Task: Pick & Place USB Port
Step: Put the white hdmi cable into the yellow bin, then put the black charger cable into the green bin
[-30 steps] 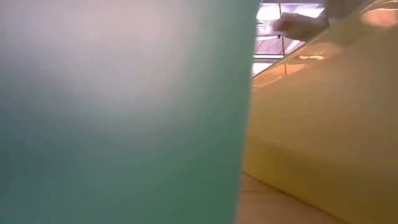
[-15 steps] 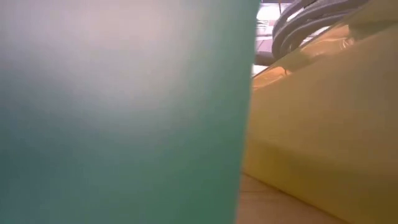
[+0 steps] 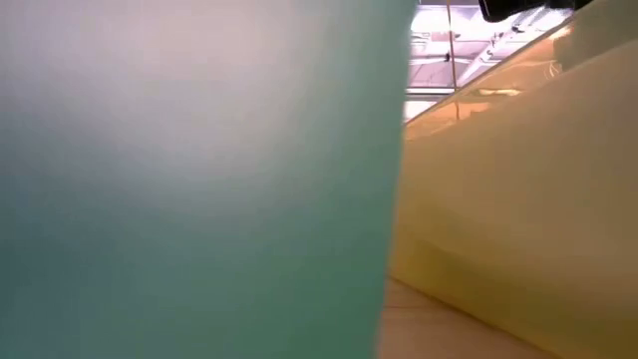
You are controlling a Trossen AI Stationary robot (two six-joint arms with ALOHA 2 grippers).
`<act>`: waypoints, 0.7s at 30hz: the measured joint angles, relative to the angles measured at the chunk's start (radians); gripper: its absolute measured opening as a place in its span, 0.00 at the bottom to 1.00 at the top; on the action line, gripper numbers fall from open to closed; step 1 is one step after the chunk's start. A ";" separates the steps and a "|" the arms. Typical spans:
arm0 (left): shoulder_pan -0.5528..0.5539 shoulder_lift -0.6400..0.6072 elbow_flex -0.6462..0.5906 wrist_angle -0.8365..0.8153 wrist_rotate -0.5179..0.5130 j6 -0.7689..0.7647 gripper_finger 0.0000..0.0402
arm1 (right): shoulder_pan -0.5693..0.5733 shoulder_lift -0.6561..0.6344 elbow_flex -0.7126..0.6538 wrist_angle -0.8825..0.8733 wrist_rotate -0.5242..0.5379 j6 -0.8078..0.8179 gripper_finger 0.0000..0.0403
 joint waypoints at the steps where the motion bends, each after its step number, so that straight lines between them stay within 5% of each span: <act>1: 0.000 0.000 0.000 -0.016 -0.005 -0.012 0.40 | 0.000 -0.008 0.000 0.016 0.004 -0.013 0.31; 14: 0.081 0.006 0.000 -0.221 -0.054 -0.077 0.40 | 0.015 -0.297 0.000 0.217 0.203 -0.202 0.32; 21: 0.357 0.103 0.001 -0.247 0.272 0.140 0.40 | 0.127 -0.467 0.002 0.079 0.394 -0.273 0.32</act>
